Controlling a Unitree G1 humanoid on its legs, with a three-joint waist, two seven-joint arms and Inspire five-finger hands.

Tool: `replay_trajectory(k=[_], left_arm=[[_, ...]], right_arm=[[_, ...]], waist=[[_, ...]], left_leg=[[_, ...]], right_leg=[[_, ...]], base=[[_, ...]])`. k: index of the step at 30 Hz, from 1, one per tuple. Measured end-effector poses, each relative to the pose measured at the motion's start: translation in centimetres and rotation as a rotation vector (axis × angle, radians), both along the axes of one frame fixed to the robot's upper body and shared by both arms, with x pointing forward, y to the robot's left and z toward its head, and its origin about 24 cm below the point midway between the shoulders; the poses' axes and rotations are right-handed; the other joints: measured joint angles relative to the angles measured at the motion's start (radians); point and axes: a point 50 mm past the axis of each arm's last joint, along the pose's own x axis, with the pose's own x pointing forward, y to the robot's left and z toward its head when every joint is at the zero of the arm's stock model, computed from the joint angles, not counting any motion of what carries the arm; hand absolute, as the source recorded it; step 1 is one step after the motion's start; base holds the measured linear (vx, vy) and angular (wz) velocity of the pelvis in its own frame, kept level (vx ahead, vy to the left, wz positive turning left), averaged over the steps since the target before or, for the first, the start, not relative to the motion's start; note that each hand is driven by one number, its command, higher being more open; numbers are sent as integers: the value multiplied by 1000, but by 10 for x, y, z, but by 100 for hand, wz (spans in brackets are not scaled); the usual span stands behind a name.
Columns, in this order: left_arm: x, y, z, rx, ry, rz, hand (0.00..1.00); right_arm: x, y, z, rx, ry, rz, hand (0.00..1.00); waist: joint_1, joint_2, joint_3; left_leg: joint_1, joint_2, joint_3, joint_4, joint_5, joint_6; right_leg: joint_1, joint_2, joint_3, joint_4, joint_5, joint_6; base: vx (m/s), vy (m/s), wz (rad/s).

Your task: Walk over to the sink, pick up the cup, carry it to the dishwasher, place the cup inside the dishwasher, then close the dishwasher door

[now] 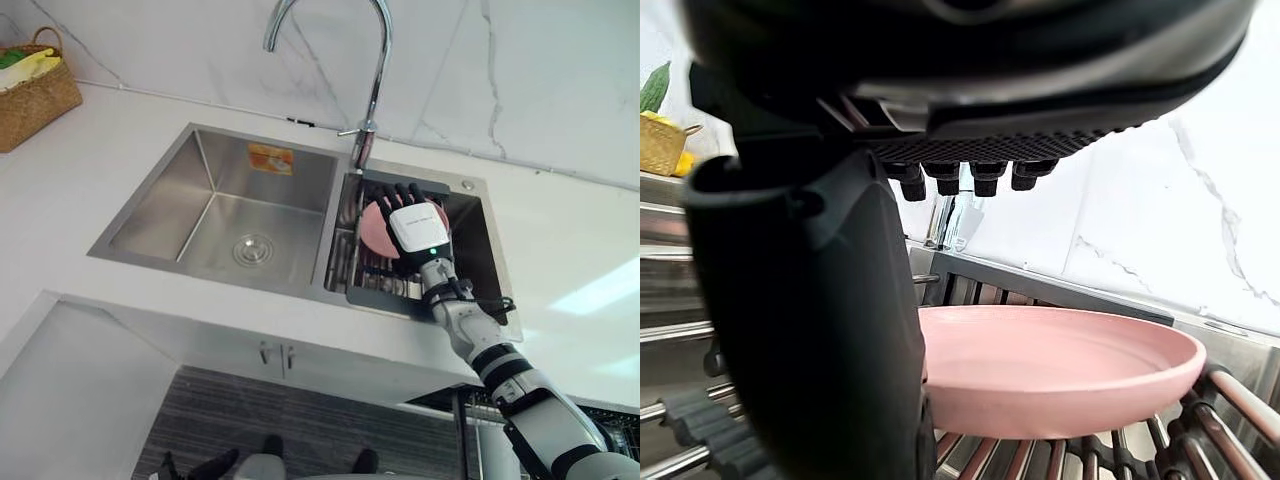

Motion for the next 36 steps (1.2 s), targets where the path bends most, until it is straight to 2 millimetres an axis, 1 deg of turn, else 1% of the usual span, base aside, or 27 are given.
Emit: replay_trajectory(k=[5, 15, 16, 22, 25, 29, 36], left_arm=[[5, -2, 2, 2, -16, -31, 100], [6, -3, 4, -3, -24, -52, 100], [6, -3, 4, -4, -24, -51, 100], [6, -3, 6, -5, -32, -57, 100], [5, -3, 6, -6, -32, -53, 100], [4, -2, 6, -4, -34, -51, 100], [2, -2, 6, 2, -40, -49, 100]], right_arm=[[1, -3, -1, -39, -4, -18, 100], [2, -10, -1, -108, 7, -60, 100], [2, -11, -1, -109, 8, -66, 0], [3, -15, -3, -122, 44, -103, 0], [3, -24, -2, -141, 36, -139, 0], [1, -41, 2, -177, -25, -187, 0], [0, -39, 2, -173, -48, -155, 0]], waist=[[7, 0, 0], [9, -1, 1], [9, -1, 1], [12, -2, 2], [15, 0, 3], [15, 2, 5], [7, 4, 6]], left_leg=[[-3, -2, -3, 0, 3, 1], [-10, -12, -15, 1, 5, 3], [-11, -13, -15, 1, 5, 3], [-13, -16, -17, 1, 7, 6], [-14, -17, -18, 2, 7, 6], [-19, -16, -23, 2, 8, 7], [-18, -16, -22, 7, 8, 8]], right_leg=[[0, -2, -5, 0, -2, 0], [0, -12, -16, 1, -5, 3], [0, -13, -17, 1, -5, 3], [0, -16, -19, 1, -5, 4], [0, -16, -19, 2, -6, 4], [-2, -16, -22, 5, -6, 5], [-3, -14, -17, 5, -5, 6]], base=[[0, 0, 0], [-2, 11, 4], [0, 0, 0], [0, 0, 0], [0, 0, 0], [20, -1, 3], [25, -3, -1]])
